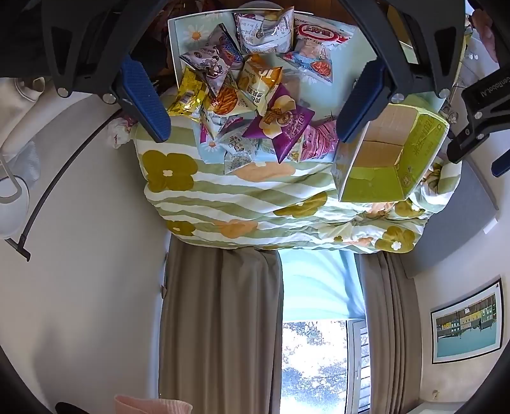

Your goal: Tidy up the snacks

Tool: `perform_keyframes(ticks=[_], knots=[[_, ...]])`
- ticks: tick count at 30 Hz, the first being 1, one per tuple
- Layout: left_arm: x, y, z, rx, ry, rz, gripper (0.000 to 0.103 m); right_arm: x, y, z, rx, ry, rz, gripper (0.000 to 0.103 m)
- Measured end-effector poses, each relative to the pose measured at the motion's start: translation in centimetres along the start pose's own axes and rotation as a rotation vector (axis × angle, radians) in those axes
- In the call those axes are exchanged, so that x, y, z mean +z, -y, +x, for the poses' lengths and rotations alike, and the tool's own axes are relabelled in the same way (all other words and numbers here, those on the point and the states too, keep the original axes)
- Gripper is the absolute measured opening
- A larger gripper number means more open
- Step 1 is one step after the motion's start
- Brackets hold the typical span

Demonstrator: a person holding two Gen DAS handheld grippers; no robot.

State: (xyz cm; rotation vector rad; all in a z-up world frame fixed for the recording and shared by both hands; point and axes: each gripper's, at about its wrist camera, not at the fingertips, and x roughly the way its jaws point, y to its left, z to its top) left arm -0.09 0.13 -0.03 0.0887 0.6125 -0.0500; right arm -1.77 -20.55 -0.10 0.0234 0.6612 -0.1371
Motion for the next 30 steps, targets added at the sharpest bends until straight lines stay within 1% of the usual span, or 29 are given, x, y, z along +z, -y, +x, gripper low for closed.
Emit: perform_keyframes(ticks=[1,8,10,11,23,30], knots=[[0.05,0.00,0.06,0.017,-0.006,0.002,0.103,0.00,-0.01,-0.01,0.002,-0.001,0.001,0.103],[0.27,-0.17,0.43,0.026,-0.009,0.001,0.103,0.09,-0.06,0.00,0.016,-0.008,-0.007,0.103],[0.48,-0.13,0.71,0.033,-0.011,0.001,0.103,0.46,-0.26,-0.33,0.008,-0.002,-0.004,0.103],[0.23,0.01,-0.20,0.021,0.012,0.003,0.103,0.55,-0.16,-0.40,0.010,-0.001,-0.004,0.103],[0.26,0.28,0.20,0.006,-0.006,-0.016,0.103,0.12,-0.43,-0.32,0.008,0.008,-0.009,0.103],[0.18,0.42,0.16,0.004,-0.008,-0.014,0.103,0.21,0.31,-0.19,0.016,0.004,-0.004,0.103]])
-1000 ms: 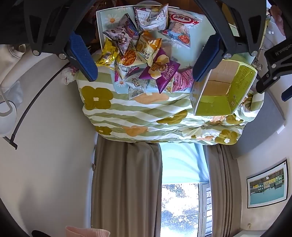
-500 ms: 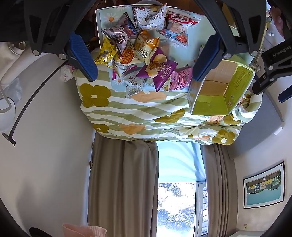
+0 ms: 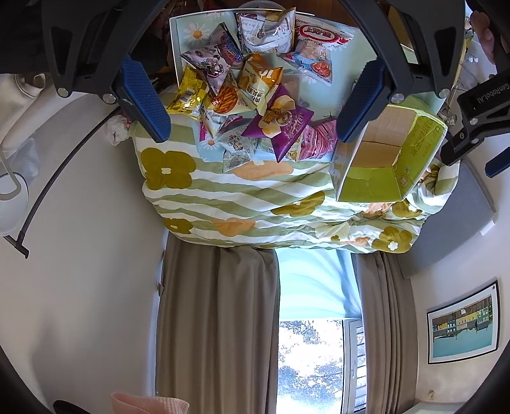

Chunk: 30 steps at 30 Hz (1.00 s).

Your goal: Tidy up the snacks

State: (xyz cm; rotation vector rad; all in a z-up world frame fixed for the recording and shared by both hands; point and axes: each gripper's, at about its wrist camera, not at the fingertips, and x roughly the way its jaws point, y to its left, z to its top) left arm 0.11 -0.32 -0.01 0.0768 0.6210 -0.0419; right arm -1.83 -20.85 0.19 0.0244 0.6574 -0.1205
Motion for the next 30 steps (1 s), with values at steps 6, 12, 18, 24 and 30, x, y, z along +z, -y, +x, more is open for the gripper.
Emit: perform_keyframes(ticks=[6,12,18,24,30], knots=[[0.02,0.00,0.03,0.001,-0.001,-0.002,0.103,-0.03,-0.11,-0.03,-0.001,0.001,0.000,0.103],[-0.03,0.18,-0.06,-0.006,-0.001,-0.012,0.103,0.02,-0.04,0.00,0.000,0.001,0.000,0.103],[-0.05,0.15,0.02,-0.008,-0.010,-0.010,0.103,0.00,-0.07,-0.02,0.000,0.000,0.000,0.103],[-0.02,-0.08,-0.09,-0.009,-0.014,-0.010,0.103,-0.02,0.01,0.02,-0.004,-0.001,0.000,0.103],[0.01,-0.01,-0.11,-0.010,-0.017,-0.008,0.103,-0.13,0.19,0.00,-0.003,-0.002,0.001,0.103]])
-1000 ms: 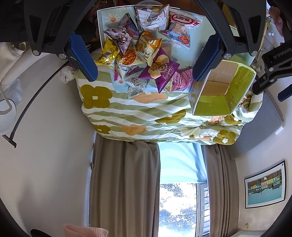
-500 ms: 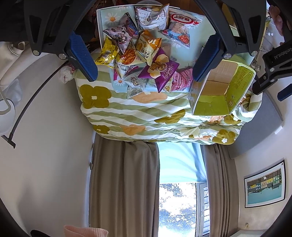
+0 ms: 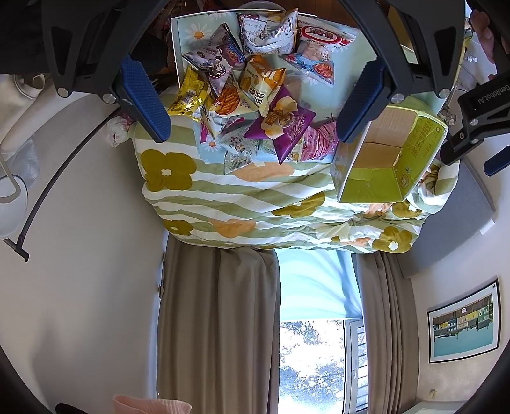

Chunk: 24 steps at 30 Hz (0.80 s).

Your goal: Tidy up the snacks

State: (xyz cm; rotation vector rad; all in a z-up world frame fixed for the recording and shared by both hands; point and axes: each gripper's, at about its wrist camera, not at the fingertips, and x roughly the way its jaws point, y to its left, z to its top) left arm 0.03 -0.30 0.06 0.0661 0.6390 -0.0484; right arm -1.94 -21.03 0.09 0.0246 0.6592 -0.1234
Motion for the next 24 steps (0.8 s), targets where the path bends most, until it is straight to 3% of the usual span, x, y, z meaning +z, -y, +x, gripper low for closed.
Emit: perform_keyframes(ticks=[24], knots=[[-0.12,0.40,0.32,0.001,-0.010,0.002,0.103,-0.30,-0.15,-0.19,0.003,-0.003,0.008,0.103]])
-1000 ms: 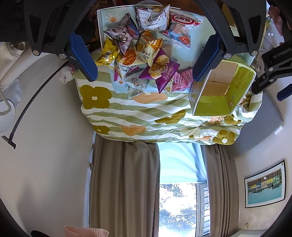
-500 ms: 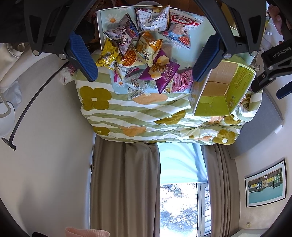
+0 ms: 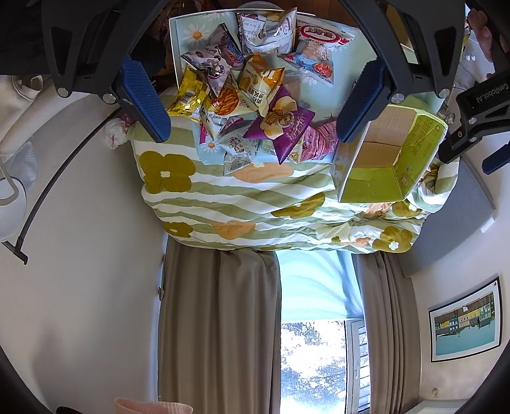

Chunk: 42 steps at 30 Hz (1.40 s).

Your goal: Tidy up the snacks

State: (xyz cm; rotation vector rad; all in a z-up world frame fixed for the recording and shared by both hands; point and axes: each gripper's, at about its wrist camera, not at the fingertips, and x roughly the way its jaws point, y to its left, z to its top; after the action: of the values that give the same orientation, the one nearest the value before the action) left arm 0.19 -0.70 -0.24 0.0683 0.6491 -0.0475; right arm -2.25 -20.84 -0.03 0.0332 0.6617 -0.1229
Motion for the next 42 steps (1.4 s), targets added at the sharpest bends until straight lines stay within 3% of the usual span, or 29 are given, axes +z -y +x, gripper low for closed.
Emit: perform_keyframes(ticks=[12,17,25,37,42], knots=[[0.6,0.8,1.2,0.000,-0.027,0.003,0.103,0.0,-0.1,0.2,0.009,-0.006,0.004,0.103],[0.0,0.4,2.9,-0.018,-0.084,-0.005,0.103,-0.1,0.4,1.3,0.014,-0.030,0.016,0.103],[-3.3,2.2,7.7,-0.085,-0.256,0.020,0.103,-2.7,1.9,4.6,0.017,-0.160,0.048,0.103],[-11.3,6.3,15.1,-0.208,-0.506,0.094,0.102,-11.4,3.9,9.5,0.043,-0.430,0.161,0.103],[-14.4,7.8,18.0,-0.265,-0.579,0.117,0.102,-15.0,4.4,11.3,0.077,-0.526,0.280,0.103]])
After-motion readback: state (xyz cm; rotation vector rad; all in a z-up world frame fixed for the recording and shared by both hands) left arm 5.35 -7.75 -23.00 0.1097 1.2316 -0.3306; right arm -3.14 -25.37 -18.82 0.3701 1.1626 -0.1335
